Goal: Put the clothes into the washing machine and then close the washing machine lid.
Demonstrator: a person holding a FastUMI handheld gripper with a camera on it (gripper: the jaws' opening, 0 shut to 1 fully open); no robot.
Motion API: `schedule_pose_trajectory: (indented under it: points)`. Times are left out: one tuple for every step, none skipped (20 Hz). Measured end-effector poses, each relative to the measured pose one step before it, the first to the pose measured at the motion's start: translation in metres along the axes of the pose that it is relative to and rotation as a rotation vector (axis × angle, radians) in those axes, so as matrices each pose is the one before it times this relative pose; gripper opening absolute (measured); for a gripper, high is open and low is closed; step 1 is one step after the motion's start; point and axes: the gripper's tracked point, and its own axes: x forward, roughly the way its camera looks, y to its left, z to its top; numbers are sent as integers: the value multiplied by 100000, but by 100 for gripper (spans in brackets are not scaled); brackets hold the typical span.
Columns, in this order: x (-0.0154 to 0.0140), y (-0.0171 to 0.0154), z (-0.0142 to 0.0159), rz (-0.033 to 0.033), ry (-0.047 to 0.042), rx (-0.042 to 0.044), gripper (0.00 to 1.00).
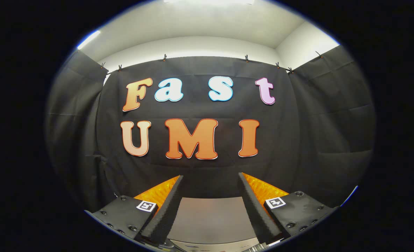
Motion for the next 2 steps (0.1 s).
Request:
schedule_pose_trajectory:
  points:
    - [287, 189, -79, 280, 147, -266, 97]
    - [77, -123, 122, 29, -276, -626, 97]
